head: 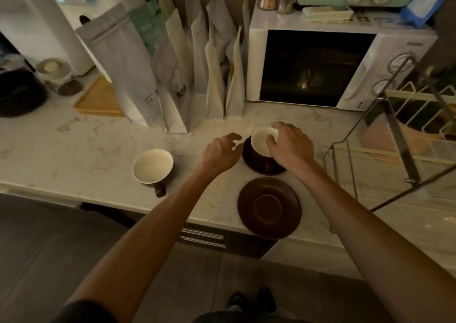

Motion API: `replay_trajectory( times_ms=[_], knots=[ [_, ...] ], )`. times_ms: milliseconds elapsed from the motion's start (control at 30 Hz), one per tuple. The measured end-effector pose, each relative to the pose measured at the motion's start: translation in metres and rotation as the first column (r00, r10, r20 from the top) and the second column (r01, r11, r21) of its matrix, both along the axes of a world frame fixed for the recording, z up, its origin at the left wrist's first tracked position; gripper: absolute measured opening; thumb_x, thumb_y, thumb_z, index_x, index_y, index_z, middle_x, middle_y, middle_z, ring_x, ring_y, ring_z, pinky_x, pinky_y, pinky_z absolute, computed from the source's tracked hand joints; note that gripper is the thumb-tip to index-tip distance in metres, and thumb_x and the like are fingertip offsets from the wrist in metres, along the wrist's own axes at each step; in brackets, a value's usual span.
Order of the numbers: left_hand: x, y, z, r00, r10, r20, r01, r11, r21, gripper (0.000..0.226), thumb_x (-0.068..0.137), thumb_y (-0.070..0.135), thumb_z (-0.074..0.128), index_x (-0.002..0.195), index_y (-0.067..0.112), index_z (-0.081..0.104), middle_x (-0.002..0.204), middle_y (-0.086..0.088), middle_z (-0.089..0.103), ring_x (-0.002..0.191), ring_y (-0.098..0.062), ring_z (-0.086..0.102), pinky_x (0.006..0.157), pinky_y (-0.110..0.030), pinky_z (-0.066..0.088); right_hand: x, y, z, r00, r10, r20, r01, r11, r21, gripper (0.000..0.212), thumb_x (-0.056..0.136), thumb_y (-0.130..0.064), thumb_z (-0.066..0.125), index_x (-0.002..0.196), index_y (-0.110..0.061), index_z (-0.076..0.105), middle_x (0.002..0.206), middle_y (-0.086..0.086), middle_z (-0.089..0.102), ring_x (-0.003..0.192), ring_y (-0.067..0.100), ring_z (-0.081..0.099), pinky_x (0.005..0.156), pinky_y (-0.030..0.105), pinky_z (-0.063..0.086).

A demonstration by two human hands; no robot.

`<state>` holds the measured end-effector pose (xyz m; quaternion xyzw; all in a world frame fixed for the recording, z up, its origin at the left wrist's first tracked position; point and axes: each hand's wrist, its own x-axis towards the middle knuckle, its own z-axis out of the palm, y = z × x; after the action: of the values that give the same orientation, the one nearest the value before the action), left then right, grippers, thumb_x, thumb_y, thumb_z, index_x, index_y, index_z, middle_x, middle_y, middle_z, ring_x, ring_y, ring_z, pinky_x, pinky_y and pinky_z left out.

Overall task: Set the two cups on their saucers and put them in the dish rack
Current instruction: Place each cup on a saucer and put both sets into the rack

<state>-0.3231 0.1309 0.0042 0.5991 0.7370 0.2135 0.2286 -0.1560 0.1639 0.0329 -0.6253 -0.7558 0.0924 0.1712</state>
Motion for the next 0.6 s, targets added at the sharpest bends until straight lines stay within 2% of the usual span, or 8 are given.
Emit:
replay_trajectory(
  times_ms=[33,100,167,267,333,400,533,600],
  knots=[
    [-0.005,-0.006,0.004,0.988,-0.008,-0.151,0.021,0.996,0.084,0.038,0.096,0.038,0.048,0.131,0.025,0.054,0.119,-0.006,0.069,0.102,-0.024,0.065,0.076,-0.032,0.049,-0.007,-0.003,0.002,0.998,0.053,-0.017,-0.052,0.998,0.023,0.04,0.095,-0.028,0.054,0.133,-0.018,0.052,0.127,0.008,0.062,0.111,0.026,0.061,0.075,0.03,0.039],
    [-0.017,-0.019,0.014,0.939,-0.002,-0.344,0.075,0.977,0.201,0.038,0.096,0.039,0.046,0.13,0.024,0.055,0.114,-0.006,0.07,0.098,-0.027,0.067,0.071,-0.034,0.048,-0.022,-0.009,0.005,0.985,0.169,-0.045,-0.166,0.985,0.05,0.04,0.095,-0.027,0.054,0.134,-0.017,0.052,0.131,0.008,0.06,0.116,0.024,0.058,0.085,0.031,0.045],
    [-0.031,-0.033,0.023,0.899,0.024,-0.437,0.093,0.966,0.242,0.037,0.096,0.038,0.045,0.129,0.023,0.056,0.112,-0.007,0.07,0.096,-0.029,0.067,0.071,-0.036,0.048,-0.037,-0.015,0.005,0.958,0.282,-0.051,-0.279,0.958,0.063,0.041,0.096,-0.026,0.052,0.135,-0.015,0.051,0.138,0.009,0.055,0.124,0.025,0.052,0.098,0.036,0.044],
    [-0.059,-0.056,0.032,0.855,0.081,-0.512,0.047,0.971,0.233,0.038,0.097,0.038,0.045,0.13,0.022,0.055,0.12,-0.006,0.068,0.102,-0.03,0.065,0.081,-0.039,0.05,-0.064,-0.024,0.005,0.922,0.386,-0.018,-0.383,0.919,0.092,0.044,0.097,-0.026,0.05,0.138,-0.013,0.048,0.146,0.011,0.046,0.132,0.027,0.044,0.105,0.04,0.039],
    [-0.08,-0.073,0.033,0.834,0.11,-0.541,-0.012,0.983,0.181,0.041,0.097,0.039,0.044,0.134,0.022,0.052,0.129,-0.006,0.063,0.113,-0.03,0.06,0.094,-0.044,0.044,-0.082,-0.031,0.005,0.901,0.433,0.002,-0.431,0.897,0.101,0.045,0.097,-0.027,0.049,0.139,-0.013,0.047,0.149,0.011,0.043,0.133,0.028,0.042,0.105,0.042,0.038],
    [-0.103,-0.093,0.032,0.832,0.151,-0.534,-0.081,0.985,0.152,0.043,0.096,0.039,0.045,0.135,0.022,0.05,0.134,-0.007,0.06,0.12,-0.03,0.055,0.101,-0.046,0.039,-0.101,-0.039,0.002,0.877,0.481,0.019,-0.48,0.871,0.106,0.044,0.096,-0.026,0.05,0.138,-0.013,0.048,0.148,0.011,0.043,0.133,0.029,0.043,0.104,0.043,0.038],
    [-0.141,-0.134,0.024,0.858,0.287,-0.426,-0.239,0.957,0.163,0.046,0.094,0.038,0.05,0.136,0.019,0.048,0.133,-0.009,0.059,0.117,-0.031,0.056,0.098,-0.047,0.042,-0.136,-0.054,-0.009,0.831,0.556,0.025,-0.556,0.827,0.087,0.042,0.094,-0.027,0.052,0.135,-0.016,0.05,0.144,0.008,0.049,0.128,0.027,0.05,0.1,0.042,0.043],
    [-0.152,-0.149,0.017,0.865,0.358,-0.352,-0.328,0.934,0.143,0.048,0.095,0.039,0.049,0.139,0.018,0.045,0.134,-0.011,0.058,0.114,-0.031,0.059,0.093,-0.046,0.047,-0.149,-0.06,-0.017,0.819,0.572,-0.043,-0.569,0.82,0.056,0.044,0.094,-0.027,0.053,0.136,-0.015,0.049,0.142,0.008,0.051,0.126,0.026,0.051,0.1,0.041,0.045]
  ],
)
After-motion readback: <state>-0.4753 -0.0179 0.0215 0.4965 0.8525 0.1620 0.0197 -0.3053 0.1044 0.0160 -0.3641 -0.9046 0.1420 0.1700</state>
